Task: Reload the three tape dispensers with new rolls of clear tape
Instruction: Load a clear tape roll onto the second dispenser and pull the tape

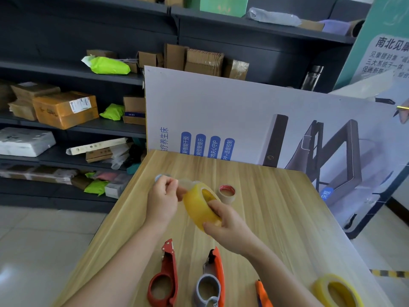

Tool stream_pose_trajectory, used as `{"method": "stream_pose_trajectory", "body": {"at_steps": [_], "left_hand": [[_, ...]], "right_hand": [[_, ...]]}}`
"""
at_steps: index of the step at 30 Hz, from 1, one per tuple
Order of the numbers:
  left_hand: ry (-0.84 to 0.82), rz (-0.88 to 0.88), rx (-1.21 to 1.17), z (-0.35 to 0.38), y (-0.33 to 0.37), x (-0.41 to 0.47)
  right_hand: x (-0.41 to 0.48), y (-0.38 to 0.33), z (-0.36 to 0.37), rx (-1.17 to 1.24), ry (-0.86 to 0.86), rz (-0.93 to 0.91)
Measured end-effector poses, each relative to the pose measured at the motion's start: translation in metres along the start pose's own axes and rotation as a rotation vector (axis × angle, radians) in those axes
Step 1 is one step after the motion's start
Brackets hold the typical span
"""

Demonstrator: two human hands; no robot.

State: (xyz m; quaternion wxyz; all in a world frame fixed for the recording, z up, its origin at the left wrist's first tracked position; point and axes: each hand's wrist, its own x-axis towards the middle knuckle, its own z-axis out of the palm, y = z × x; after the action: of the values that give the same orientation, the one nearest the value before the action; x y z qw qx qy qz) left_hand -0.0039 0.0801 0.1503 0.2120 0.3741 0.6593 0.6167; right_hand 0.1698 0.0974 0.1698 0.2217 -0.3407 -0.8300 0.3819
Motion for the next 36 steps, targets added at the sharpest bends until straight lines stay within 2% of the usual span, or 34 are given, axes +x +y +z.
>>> {"method": "stream_pose_trajectory", "body": {"at_steps": [7, 12, 16, 19, 22, 25, 28, 31, 36], "left_hand": [[-0.195, -0.343, -0.431, -0.005, -0.007, -0.008], [-0.339, -0.439, -0.31, 0.004, -0.017, -0.023], [-0.338, -0.512, -0.266, 0.009, -0.036, -0.029], [-0.338, -0.596, -0.241, 0.006, -0.055, -0.033], [-0.406, -0.683, -0.18, 0.003, -0.074, -0.041], [-0.517, -0.758, -0.068, 0.005, -0.093, -0.054], [-0.589, -0.806, 0.033, 0.011, -0.11, -0.066], [-0.651, -0.753, 0.174, 0.019, -0.124, -0.07], [-0.695, -0.746, 0.249, 0.027, -0.135, -0.067]], "right_hand": [[-0.002, 0.011, 0.003, -0.154, 0.029, -0.033], [-0.002, 0.023, 0.014, -0.389, -0.006, -0.114], [-0.009, 0.036, 0.028, -0.553, -0.067, -0.108], [-0.015, 0.045, 0.033, -0.409, -0.062, -0.074], [-0.019, 0.059, 0.036, -0.097, 0.115, 0.163], [-0.022, 0.089, 0.043, -0.039, 0.307, 0.418], [-0.031, 0.12, 0.056, -0.121, 0.166, 0.65], [-0.043, 0.147, 0.071, -0.201, 0.012, 0.798], [-0.045, 0.169, 0.085, -0.222, 0.024, 0.89]]}}
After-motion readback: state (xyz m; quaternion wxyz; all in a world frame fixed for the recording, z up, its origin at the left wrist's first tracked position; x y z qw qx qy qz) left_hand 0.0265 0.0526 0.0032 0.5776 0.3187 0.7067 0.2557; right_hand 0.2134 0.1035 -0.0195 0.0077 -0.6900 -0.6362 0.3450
